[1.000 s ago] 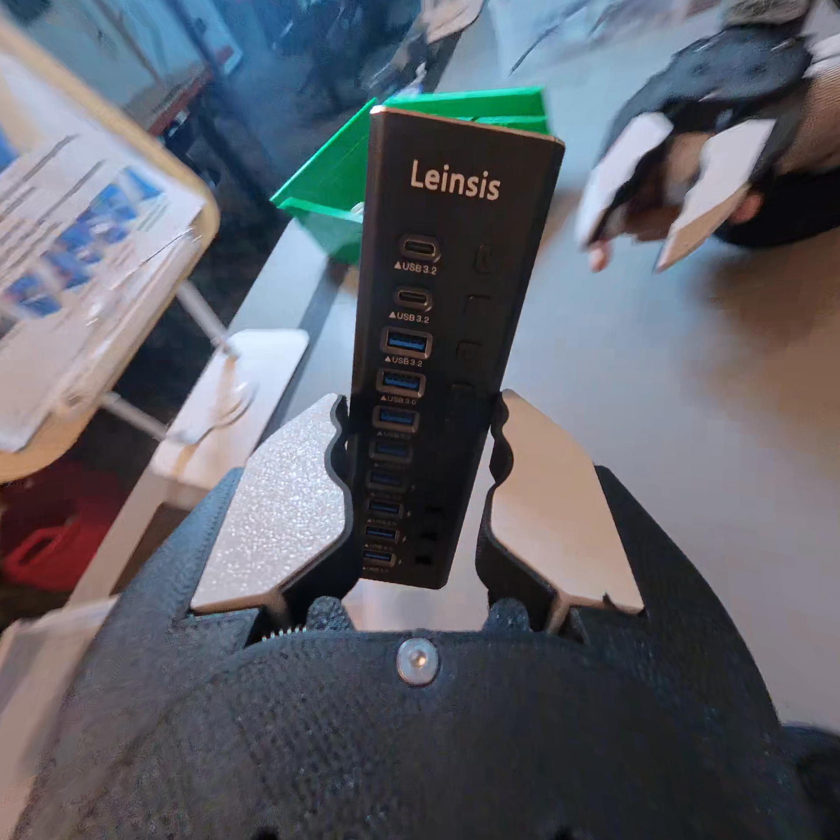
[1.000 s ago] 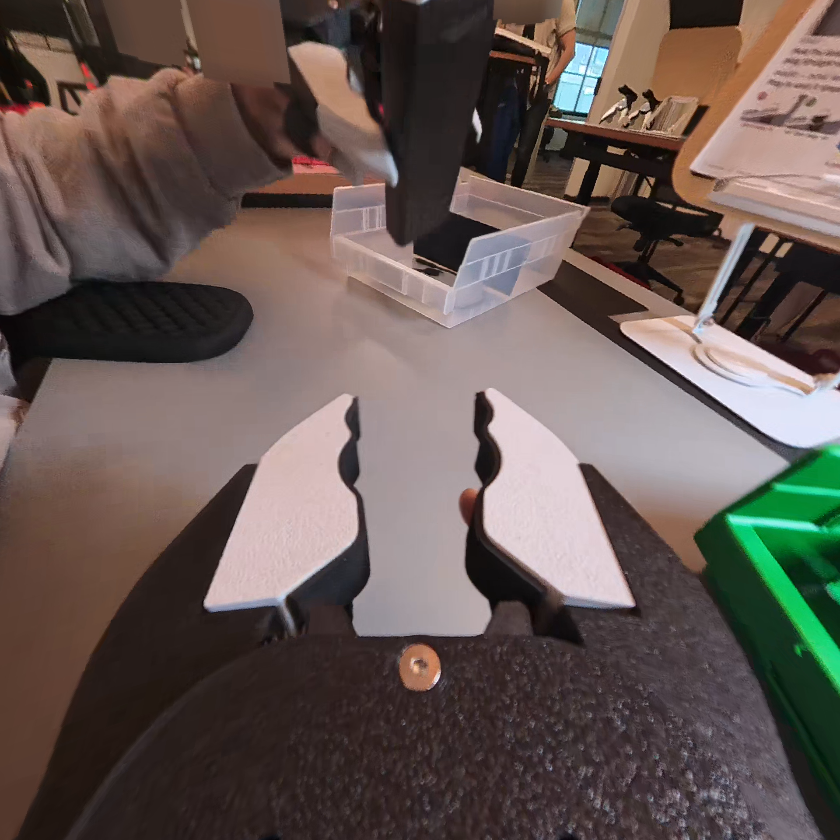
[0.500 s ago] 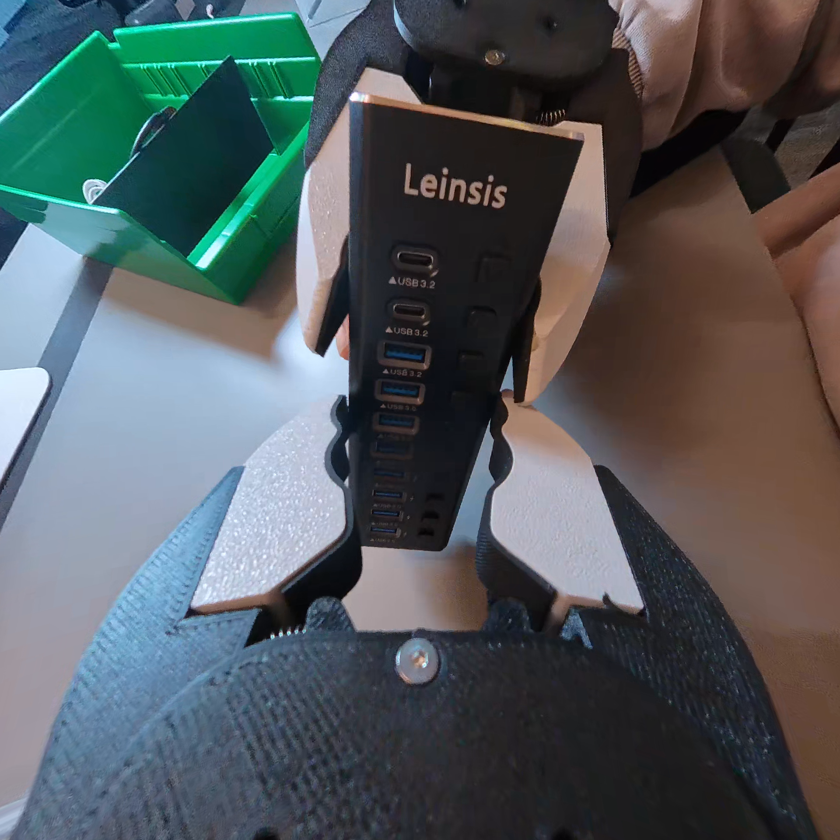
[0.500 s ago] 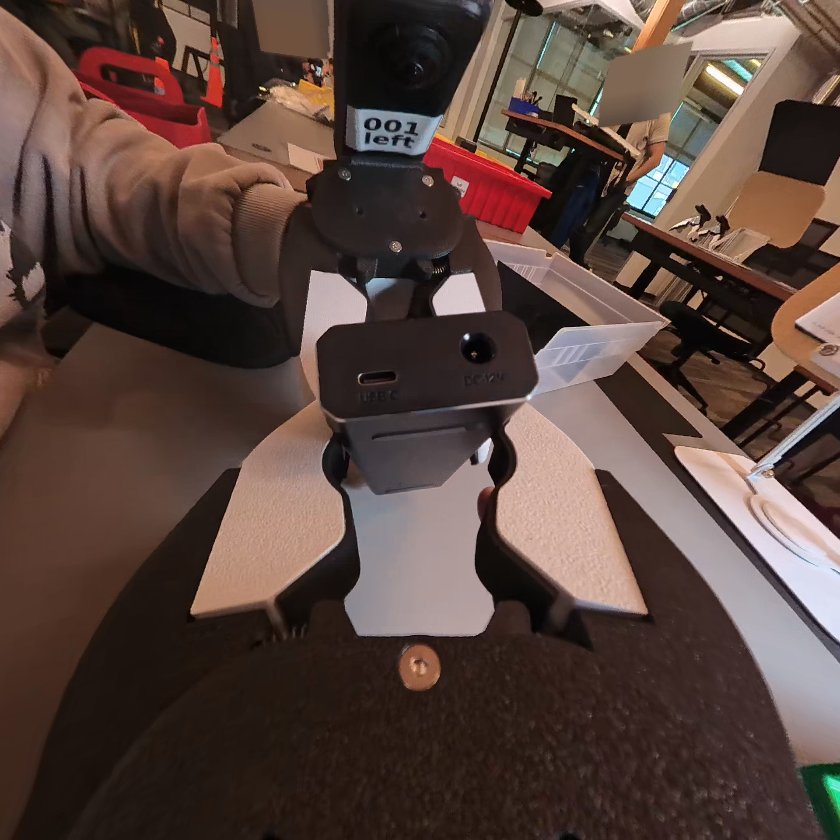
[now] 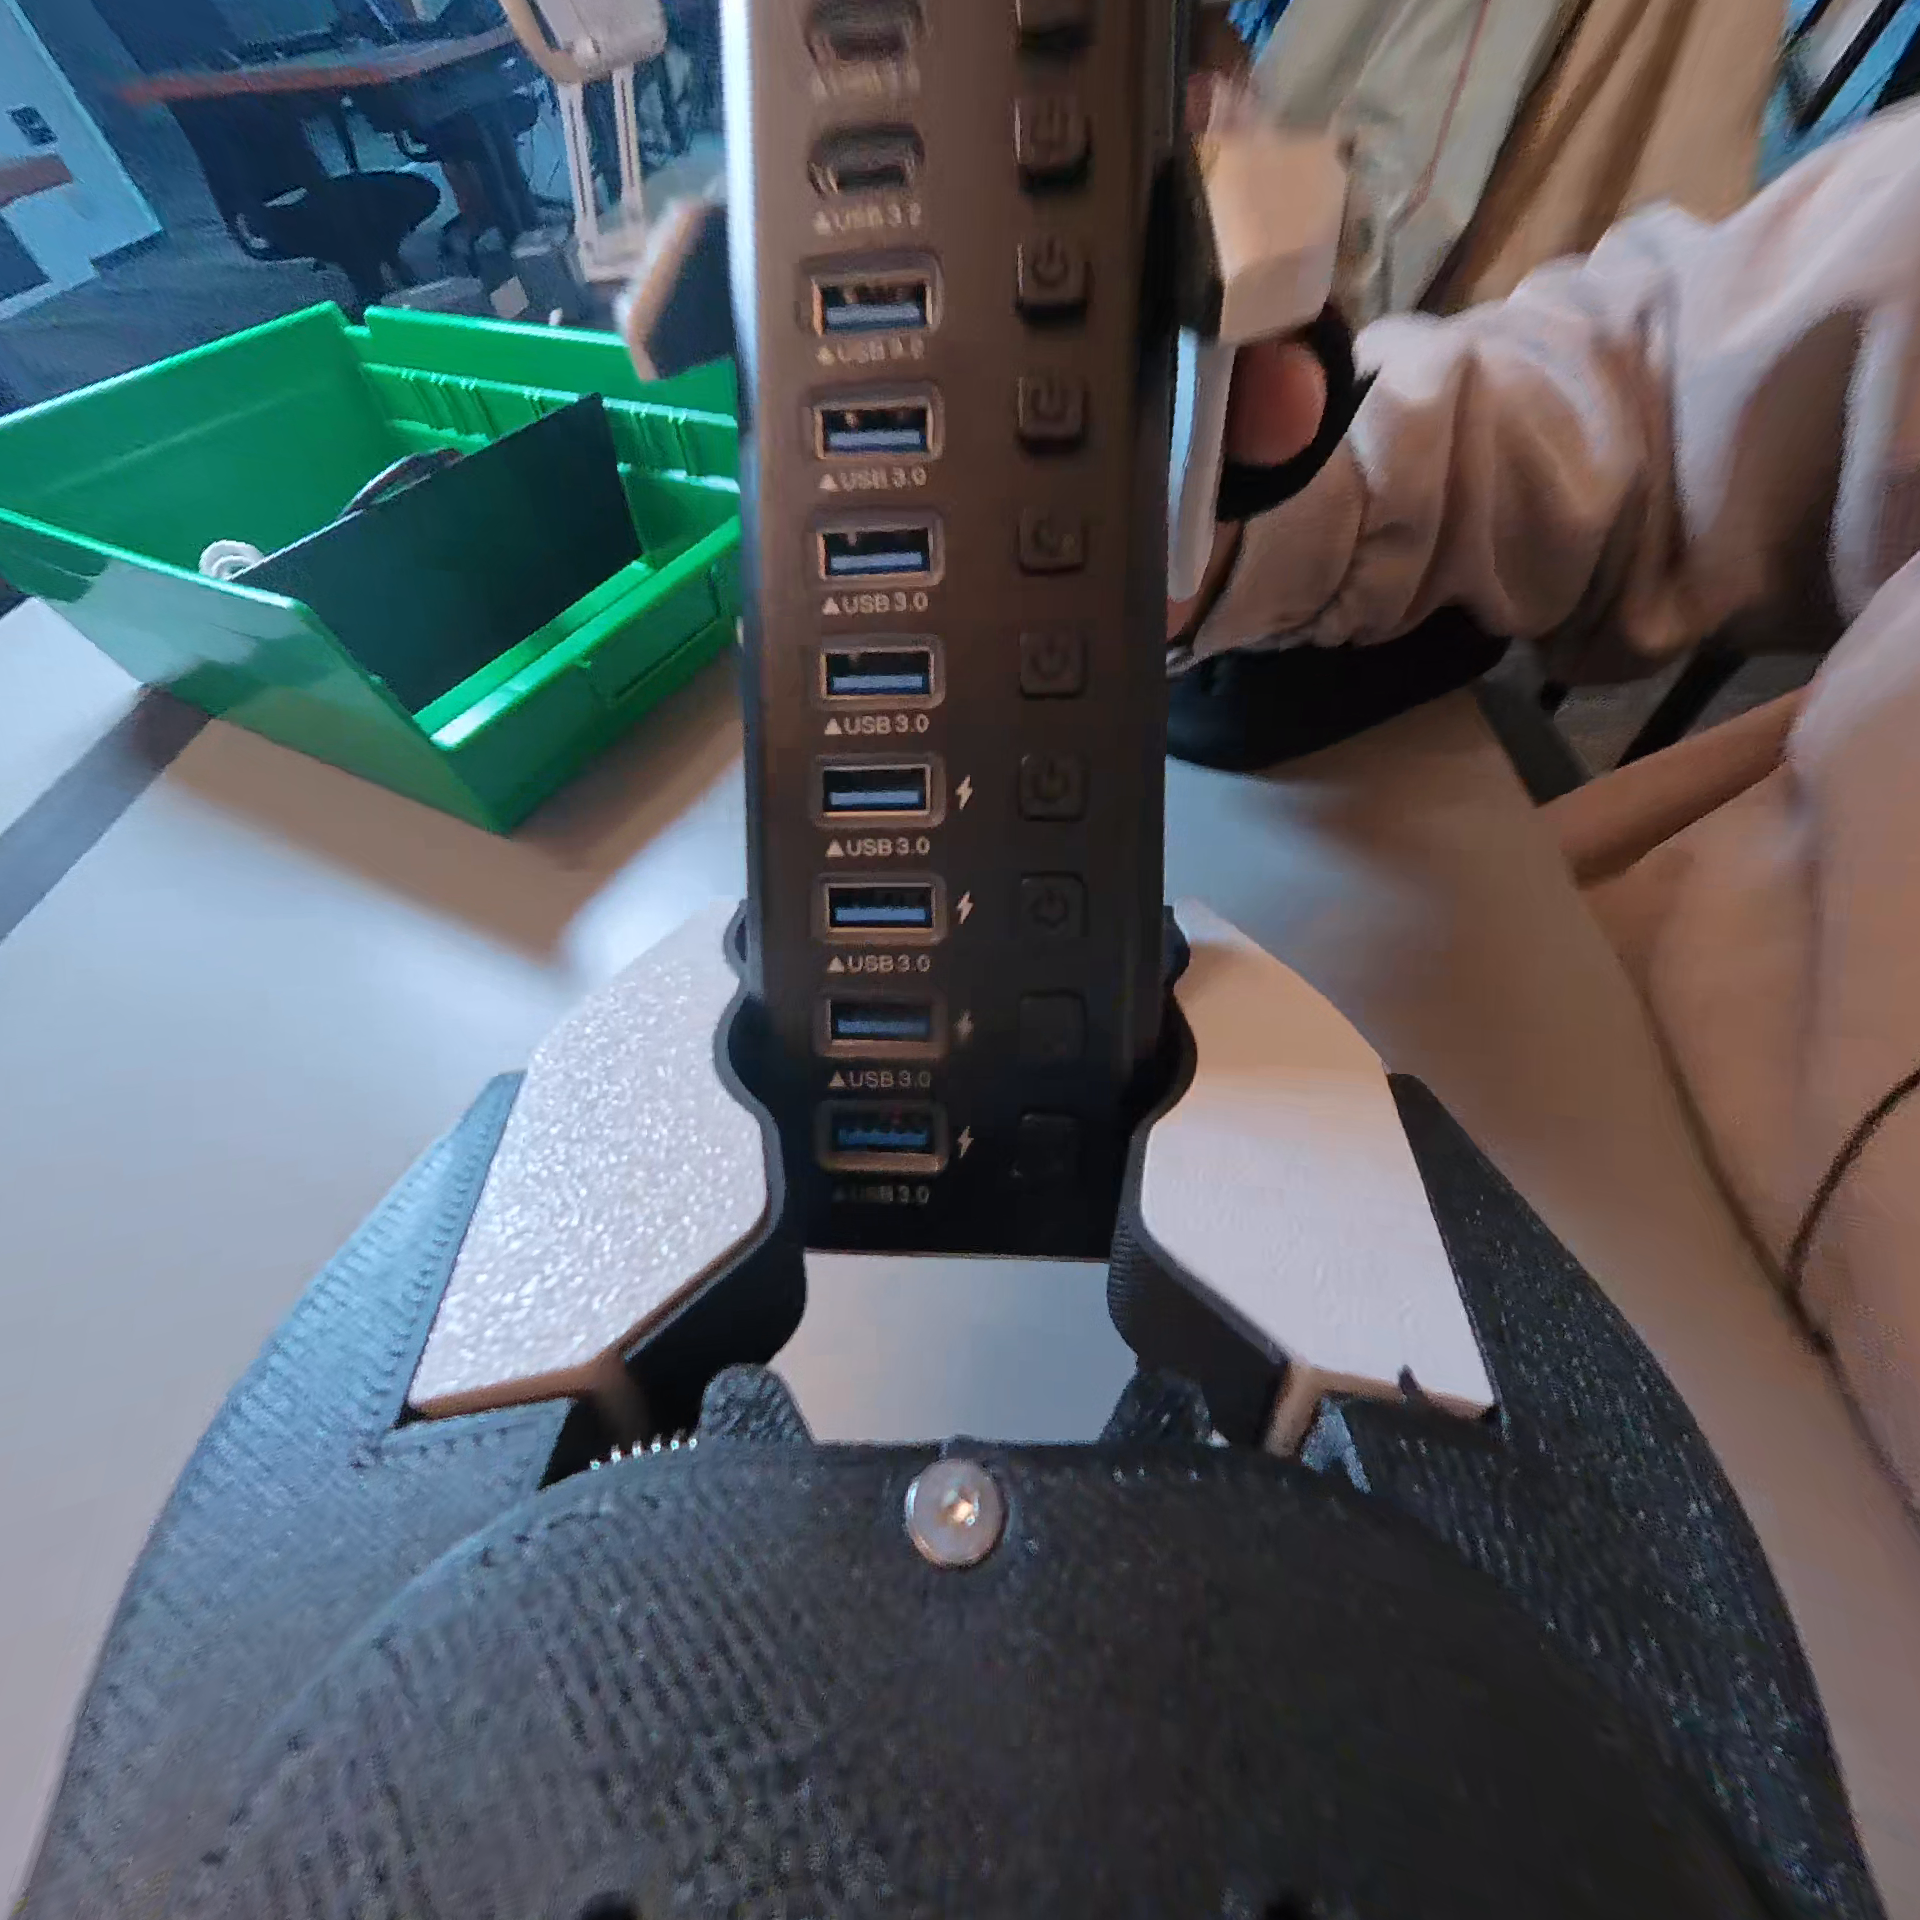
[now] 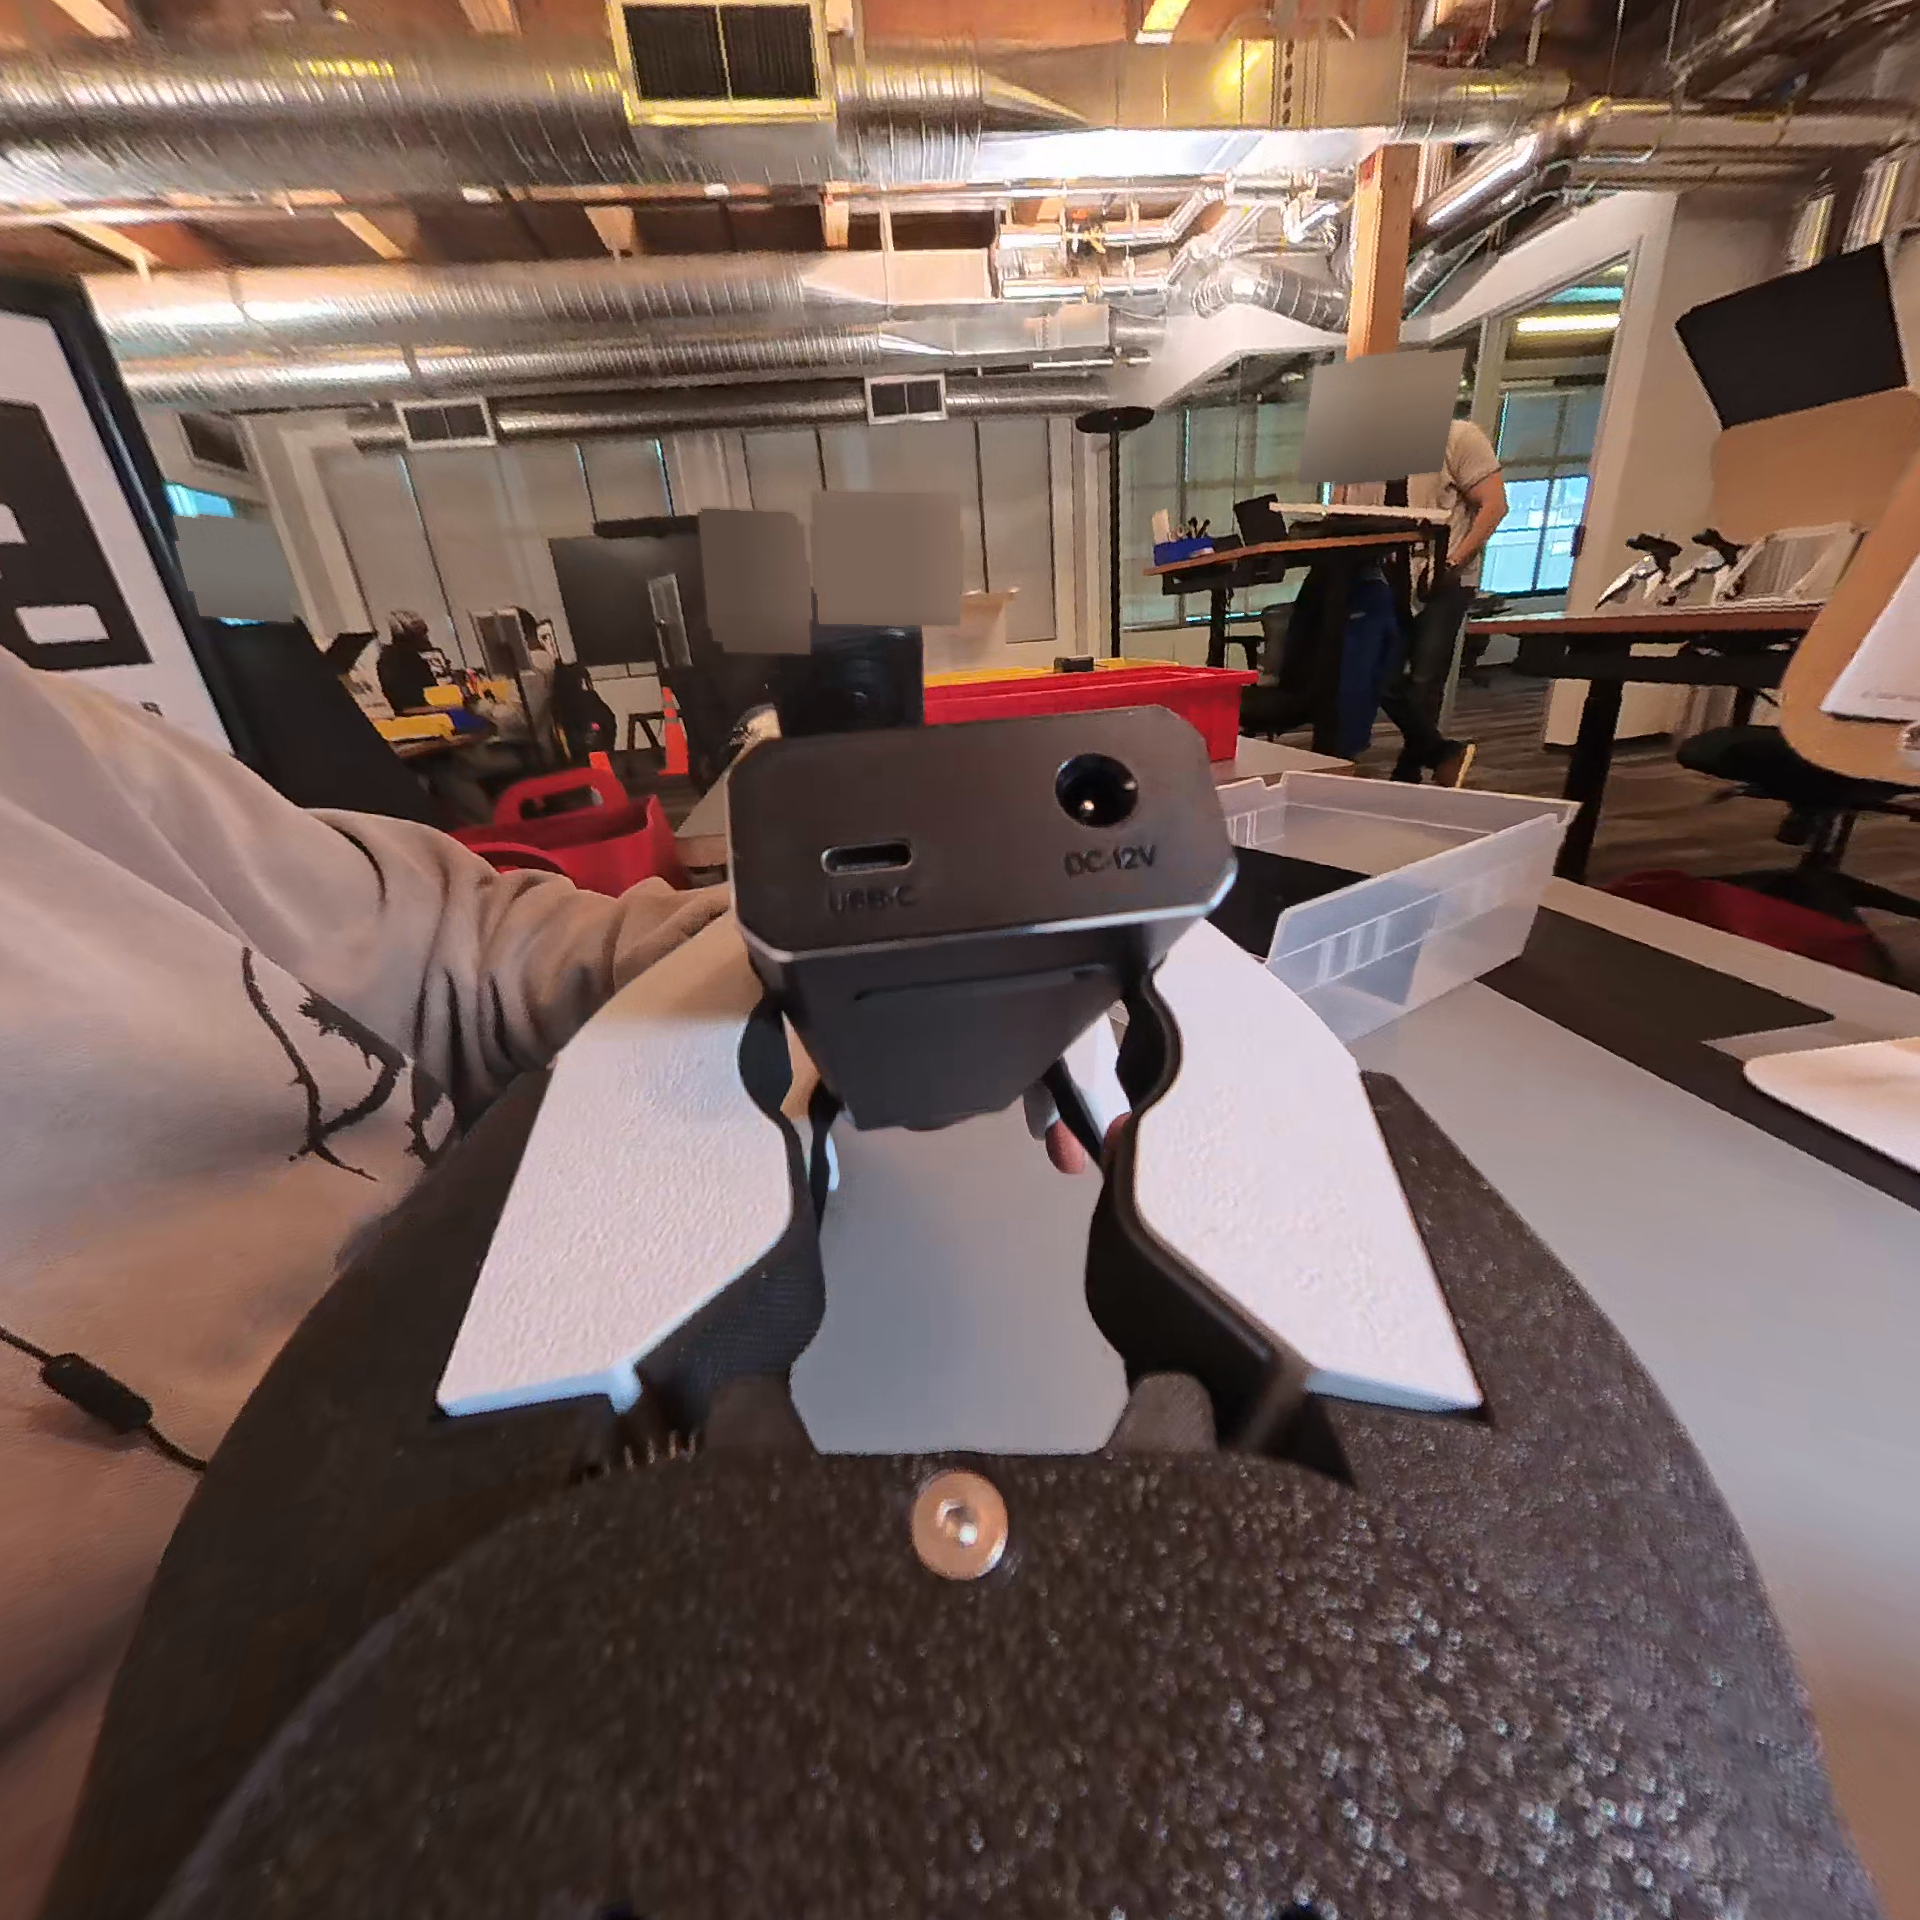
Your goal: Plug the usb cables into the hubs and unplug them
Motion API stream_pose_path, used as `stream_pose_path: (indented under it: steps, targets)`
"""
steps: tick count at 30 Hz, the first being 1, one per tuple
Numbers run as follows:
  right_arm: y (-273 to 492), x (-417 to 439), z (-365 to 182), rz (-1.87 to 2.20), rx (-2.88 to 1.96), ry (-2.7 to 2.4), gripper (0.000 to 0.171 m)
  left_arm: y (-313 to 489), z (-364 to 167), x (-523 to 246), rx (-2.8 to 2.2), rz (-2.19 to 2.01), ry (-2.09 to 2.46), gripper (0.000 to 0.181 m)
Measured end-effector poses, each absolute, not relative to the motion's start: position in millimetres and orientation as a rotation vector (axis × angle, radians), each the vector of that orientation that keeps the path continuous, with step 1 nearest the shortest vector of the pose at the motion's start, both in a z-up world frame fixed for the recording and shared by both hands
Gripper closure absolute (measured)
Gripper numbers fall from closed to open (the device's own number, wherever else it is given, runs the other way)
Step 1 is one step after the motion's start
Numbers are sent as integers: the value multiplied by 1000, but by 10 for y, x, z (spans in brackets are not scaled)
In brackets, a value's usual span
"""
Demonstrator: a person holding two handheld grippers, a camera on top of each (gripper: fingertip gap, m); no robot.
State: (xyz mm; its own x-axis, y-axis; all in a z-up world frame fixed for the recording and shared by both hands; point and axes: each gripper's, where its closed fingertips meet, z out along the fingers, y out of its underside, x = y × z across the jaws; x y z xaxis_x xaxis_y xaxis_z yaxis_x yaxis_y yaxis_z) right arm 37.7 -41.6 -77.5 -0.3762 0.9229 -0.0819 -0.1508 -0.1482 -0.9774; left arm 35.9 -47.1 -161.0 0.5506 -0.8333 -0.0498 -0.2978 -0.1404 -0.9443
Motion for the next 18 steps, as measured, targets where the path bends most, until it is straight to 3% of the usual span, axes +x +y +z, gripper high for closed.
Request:
stream_pose_path:
  steps: [7,18]
  targets:
    - [-474,324,-845,1656,-990,-1288,109,-567,-1518,376,-1691,-819,863,109]
    - [-586,171,-1168,1561,-1081,-1371,101,-585,-1738,410,-1763,-753,950,109]
